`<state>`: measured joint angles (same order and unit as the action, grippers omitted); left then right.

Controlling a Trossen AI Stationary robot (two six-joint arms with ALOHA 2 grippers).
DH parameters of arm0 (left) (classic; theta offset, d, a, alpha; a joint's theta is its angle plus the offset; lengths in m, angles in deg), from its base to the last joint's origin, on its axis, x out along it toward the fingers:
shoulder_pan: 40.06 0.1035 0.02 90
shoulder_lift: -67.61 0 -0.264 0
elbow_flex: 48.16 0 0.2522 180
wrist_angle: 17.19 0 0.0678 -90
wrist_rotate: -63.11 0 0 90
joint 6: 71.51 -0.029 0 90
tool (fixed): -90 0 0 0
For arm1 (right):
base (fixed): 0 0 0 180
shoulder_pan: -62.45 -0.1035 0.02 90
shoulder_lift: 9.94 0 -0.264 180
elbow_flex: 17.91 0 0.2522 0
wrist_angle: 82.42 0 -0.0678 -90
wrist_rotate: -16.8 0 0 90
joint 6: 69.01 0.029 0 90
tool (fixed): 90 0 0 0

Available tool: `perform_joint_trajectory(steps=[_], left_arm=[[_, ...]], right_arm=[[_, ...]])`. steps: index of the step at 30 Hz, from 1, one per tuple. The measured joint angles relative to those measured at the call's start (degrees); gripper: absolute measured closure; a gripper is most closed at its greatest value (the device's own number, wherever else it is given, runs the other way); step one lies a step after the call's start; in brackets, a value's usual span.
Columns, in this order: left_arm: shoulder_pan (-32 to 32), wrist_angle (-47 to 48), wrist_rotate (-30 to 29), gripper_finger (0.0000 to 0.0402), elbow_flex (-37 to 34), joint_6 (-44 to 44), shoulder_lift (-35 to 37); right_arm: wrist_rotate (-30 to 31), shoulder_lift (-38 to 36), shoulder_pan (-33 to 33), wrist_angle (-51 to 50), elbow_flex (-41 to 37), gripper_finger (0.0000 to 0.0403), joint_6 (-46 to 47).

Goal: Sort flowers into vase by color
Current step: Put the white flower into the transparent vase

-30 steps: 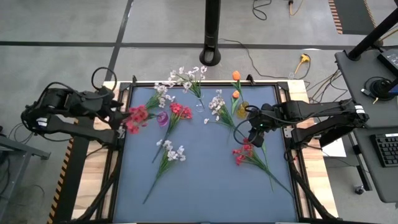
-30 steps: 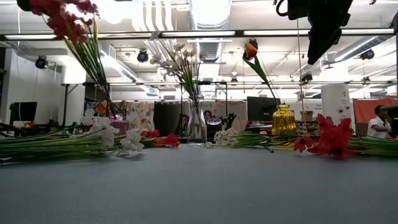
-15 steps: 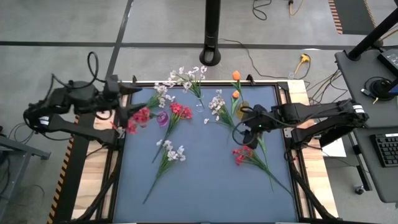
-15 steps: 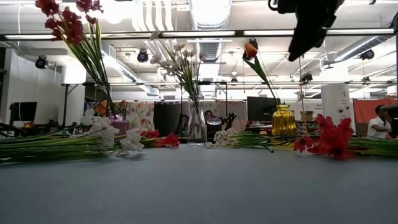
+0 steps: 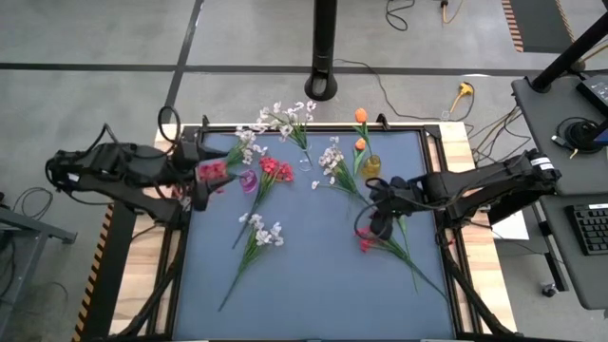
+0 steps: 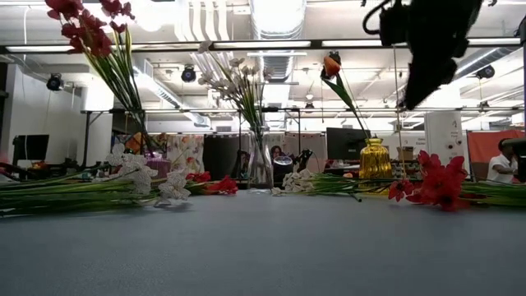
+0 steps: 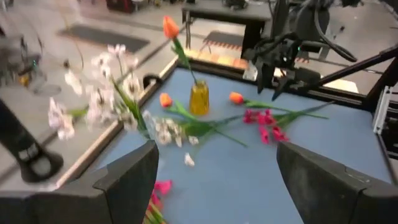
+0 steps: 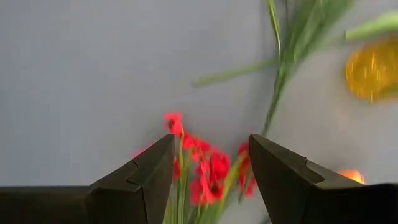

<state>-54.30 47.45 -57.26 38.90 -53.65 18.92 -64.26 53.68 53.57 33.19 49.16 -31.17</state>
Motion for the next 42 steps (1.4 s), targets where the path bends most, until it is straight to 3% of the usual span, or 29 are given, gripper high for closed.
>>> perform_joint_trajectory(steps=[4, 12, 18, 23, 27, 32, 36, 42], left_arm=[[-6.44, 6.24, -2.78, 0.0094, 4.31, 7.82, -3.31], [-19.42, 12.13, -12.43, 0.0094, 10.09, 17.24, -12.24], [-25.39, 20.42, -13.92, 0.0094, 16.85, 25.8, -18.82], [-27.89, 24.98, -14.13, 0.0094, 20.99, 29.69, -23.43], [-29.2, 27.8, -14.15, 0.0094, 22.26, 32.71, -26.17], [-31.21, 27.88, -14.12, 0.0094, 22.36, 34.11, -28.57], [-33.27, 27.79, -14.12, 0.0094, 22.36, 35.22, -30.66], [-34.52, 27.54, -14.15, 0.0094, 22.47, 36.23, -34.54]], right_arm=[[-0.94, 0.0, 0.0, -2.04, 1.09, 0.0204, 1.86], [3.1, 0.37, 0.0, 4.95, -0.77, 0.0204, 1.62], [2.62, 0.37, -1.99, 5.11, -1.95, 0.0204, 5.18], [2.13, 0.37, -3.03, 0.77, -1.93, 0.0204, 14.92], [-1.9, 0.37, -3.26, -7.8, -1.9, 0.0204, 22.89], [-3.47, 0.37, -3.53, -16.27, -2.09, 0.0204, 26.84], [-1.24, 0.37, -4.24, -14.72, -2.1, 0.0204, 24.66], [7.16, 1.25, -5.14, -1.78, -3.15, 0.0204, 16.12]])
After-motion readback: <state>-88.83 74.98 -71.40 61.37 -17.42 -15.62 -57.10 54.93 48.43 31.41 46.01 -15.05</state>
